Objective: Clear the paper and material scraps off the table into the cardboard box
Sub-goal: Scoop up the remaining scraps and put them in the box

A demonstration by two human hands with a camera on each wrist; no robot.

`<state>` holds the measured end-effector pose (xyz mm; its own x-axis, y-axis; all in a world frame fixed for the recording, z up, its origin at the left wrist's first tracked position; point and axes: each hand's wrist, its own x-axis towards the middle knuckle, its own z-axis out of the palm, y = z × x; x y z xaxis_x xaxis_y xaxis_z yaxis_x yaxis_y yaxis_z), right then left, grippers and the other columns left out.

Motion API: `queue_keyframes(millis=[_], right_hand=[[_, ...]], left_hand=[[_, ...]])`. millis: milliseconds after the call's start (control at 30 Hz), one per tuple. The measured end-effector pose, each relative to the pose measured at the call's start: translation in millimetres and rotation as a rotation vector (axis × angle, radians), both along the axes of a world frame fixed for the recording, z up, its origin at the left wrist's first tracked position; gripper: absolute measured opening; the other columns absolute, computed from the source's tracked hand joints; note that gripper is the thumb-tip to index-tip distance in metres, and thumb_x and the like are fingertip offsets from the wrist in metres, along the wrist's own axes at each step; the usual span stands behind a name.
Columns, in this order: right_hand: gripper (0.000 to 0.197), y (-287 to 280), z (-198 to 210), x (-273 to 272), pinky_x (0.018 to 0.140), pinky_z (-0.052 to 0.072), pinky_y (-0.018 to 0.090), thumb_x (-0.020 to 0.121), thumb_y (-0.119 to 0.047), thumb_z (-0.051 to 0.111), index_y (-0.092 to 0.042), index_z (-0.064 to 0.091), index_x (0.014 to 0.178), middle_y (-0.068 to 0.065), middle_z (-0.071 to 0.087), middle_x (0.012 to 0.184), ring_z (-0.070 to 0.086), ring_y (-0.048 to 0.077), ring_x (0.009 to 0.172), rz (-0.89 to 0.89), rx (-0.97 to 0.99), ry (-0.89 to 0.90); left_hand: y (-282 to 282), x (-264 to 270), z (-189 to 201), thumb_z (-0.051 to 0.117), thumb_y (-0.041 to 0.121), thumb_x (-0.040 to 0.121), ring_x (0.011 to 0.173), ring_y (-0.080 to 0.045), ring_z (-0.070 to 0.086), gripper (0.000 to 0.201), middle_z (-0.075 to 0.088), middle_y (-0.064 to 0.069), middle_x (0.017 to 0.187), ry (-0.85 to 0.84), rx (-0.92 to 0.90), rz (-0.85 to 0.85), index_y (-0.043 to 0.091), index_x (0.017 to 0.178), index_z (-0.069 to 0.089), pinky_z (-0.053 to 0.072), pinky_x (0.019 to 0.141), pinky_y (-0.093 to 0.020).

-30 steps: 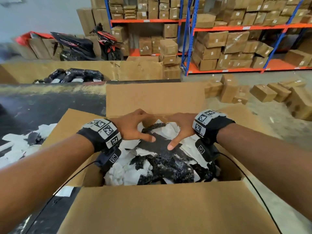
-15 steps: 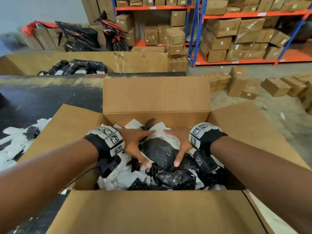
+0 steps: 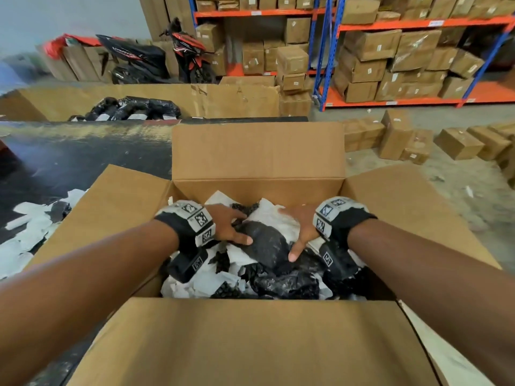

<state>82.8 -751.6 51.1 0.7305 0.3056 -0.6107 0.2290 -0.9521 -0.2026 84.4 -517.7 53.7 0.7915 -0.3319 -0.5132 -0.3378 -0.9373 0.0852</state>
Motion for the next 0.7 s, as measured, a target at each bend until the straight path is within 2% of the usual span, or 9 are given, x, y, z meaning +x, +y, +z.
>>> queue_keyframes(millis=[67, 100, 233, 333, 433, 467, 567, 633, 700], right_hand=[[0.117, -4.2, 24.3, -2.7, 0.115, 0.023, 0.032, 0.067, -0.046, 0.089, -0.023, 0.017, 0.157, -0.003, 0.027, 0.161, 0.027, 0.022, 0.147, -0.015, 0.057, -0.089], [0.115, -5.8, 37.4, -7.0, 0.114, 0.024, 0.033, 0.069, -0.047, 0.087, -0.022, 0.018, 0.157, -0.001, 0.027, 0.161, 0.029, 0.023, 0.146, -0.009, 0.059, -0.138], [0.096, -12.1, 83.6, -23.1, 0.099, 0.038, 0.031, 0.076, -0.061, 0.074, -0.028, 0.026, 0.154, -0.001, 0.043, 0.151, 0.045, 0.026, 0.133, 0.064, -0.021, -0.365], [0.09, -12.0, 108.0, -42.3, 0.105, 0.039, 0.04, 0.073, -0.07, 0.07, -0.036, 0.036, 0.148, -0.004, 0.049, 0.147, 0.045, 0.022, 0.131, 0.079, 0.031, -0.466], [0.084, 1.2, 128.7, -73.2, 0.105, 0.039, 0.041, 0.073, -0.073, 0.066, -0.039, 0.04, 0.145, -0.007, 0.05, 0.145, 0.046, 0.02, 0.129, 0.107, 0.076, -0.53], [0.082, 9.1, 134.9, -84.7, 0.105, 0.039, 0.042, 0.074, -0.073, 0.065, -0.039, 0.041, 0.145, -0.008, 0.051, 0.144, 0.046, 0.02, 0.13, 0.124, 0.09, -0.547], [0.078, 41.7, 151.2, -120.5, 0.102, 0.041, 0.042, 0.076, -0.072, 0.064, -0.036, 0.045, 0.143, -0.006, 0.054, 0.14, 0.049, 0.02, 0.126, 0.18, 0.139, -0.578], [0.077, 68.4, 156.7, -141.8, 0.099, 0.042, 0.038, 0.075, -0.073, 0.062, -0.036, 0.048, 0.141, -0.007, 0.056, 0.138, 0.05, 0.019, 0.123, 0.212, 0.184, -0.607], [0.077, 100.7, 159.8, -161.6, 0.098, 0.04, 0.035, 0.074, -0.076, 0.06, -0.037, 0.048, 0.14, -0.009, 0.056, 0.136, 0.05, 0.017, 0.123, 0.241, 0.231, -0.64]], left_hand=[[7.3, -0.7, 28.1, 0.058, 0.068, 0.088, 0.141, -0.027, 0.042, 0.081, 0.043, -0.004, 0.156, -0.082, -0.02, -0.028, 0.027, 0.155, 0.035, 0.031, 0.113, -0.037], [12.4, -2.3, 41.4, 0.058, 0.065, 0.089, 0.141, -0.026, 0.043, 0.078, 0.044, -0.002, 0.156, -0.112, -0.048, -0.039, 0.027, 0.154, 0.037, 0.031, 0.113, -0.036], [32.0, -20.7, 82.2, 0.058, 0.068, 0.086, 0.132, -0.023, 0.051, 0.076, 0.051, -0.002, 0.148, -0.24, -0.173, -0.052, 0.033, 0.151, 0.04, 0.037, 0.104, -0.034], [46.9, -47.2, 100.3, 0.059, 0.064, 0.088, 0.129, -0.018, 0.051, 0.072, 0.05, 0.001, 0.146, -0.33, -0.282, -0.102, 0.036, 0.151, 0.039, 0.036, 0.105, -0.032], [65.5, -80.5, 109.1, 0.058, 0.066, 0.087, 0.103, 0.002, 0.056, 0.07, 0.051, 0.007, 0.14, -0.393, -0.376, -0.144, 0.04, 0.149, 0.039, 0.039, 0.096, -0.027], [74.1, -91.3, 109.5, 0.058, 0.067, 0.087, 0.099, 0.004, 0.056, 0.07, 0.051, 0.008, 0.139, -0.407, -0.4, -0.153, 0.041, 0.149, 0.039, 0.04, 0.094, -0.026], [109.3, -122.4, 106.6, 0.06, 0.066, 0.087, 0.113, -0.005, 0.055, 0.07, 0.052, 0.012, 0.136, -0.455, -0.46, -0.154, 0.04, 0.149, 0.04, 0.044, 0.092, -0.024], [140.0, -142.8, 102.5, 0.062, 0.065, 0.087, 0.12, -0.005, 0.053, 0.068, 0.053, 0.012, 0.137, -0.494, -0.507, -0.128, 0.039, 0.147, 0.043, 0.044, 0.095, -0.024], [176.7, -164.4, 97.2, 0.064, 0.065, 0.087, 0.122, -0.004, 0.053, 0.066, 0.054, 0.012, 0.137, -0.514, -0.568, -0.084, 0.04, 0.145, 0.046, 0.047, 0.101, -0.028]])
